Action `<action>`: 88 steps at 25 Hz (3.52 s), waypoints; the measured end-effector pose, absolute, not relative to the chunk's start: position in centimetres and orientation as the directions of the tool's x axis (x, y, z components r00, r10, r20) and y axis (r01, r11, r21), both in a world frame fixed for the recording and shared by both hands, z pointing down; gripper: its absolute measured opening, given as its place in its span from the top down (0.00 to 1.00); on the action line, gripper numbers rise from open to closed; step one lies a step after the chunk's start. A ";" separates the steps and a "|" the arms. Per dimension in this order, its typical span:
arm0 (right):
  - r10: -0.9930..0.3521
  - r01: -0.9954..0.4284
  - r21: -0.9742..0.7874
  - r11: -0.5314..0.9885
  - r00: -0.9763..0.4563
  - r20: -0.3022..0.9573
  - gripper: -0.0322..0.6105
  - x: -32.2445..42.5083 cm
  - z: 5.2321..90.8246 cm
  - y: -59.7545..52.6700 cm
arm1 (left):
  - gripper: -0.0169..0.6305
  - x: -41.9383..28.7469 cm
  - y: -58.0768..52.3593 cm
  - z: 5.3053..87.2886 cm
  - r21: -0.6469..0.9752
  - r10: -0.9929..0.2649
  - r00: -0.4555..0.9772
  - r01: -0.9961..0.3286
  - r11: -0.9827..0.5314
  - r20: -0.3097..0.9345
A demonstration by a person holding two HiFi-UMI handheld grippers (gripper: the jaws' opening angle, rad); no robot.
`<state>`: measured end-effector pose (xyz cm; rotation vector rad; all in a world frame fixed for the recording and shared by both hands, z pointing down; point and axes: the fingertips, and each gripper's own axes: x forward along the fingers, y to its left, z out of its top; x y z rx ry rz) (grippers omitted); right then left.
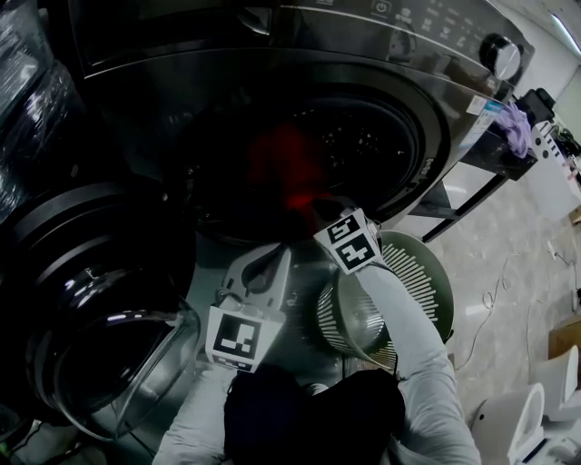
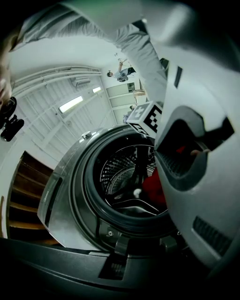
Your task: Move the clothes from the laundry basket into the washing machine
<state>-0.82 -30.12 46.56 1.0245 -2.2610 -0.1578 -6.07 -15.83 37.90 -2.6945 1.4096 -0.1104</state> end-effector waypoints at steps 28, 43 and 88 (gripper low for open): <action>-0.894 -0.847 0.311 0.432 -0.356 0.271 0.56 -0.2 38.9 -37.9 | 0.95 -6.3 -15.4 36.7 -0.047 -0.841 0.540 -0.840 -0.540 0.005; -0.844 -0.841 0.095 0.533 -0.520 0.133 0.62 7.1 32.5 -21.0 | 0.95 -3.7 -14.9 36.6 -0.110 -0.803 0.596 -0.798 -0.593 0.004; -0.891 -0.889 0.070 0.452 -0.454 -0.003 0.92 11.9 36.7 -13.5 | 0.95 -3.2 -15.4 38.6 -0.065 -0.772 0.636 -0.769 -0.636 0.022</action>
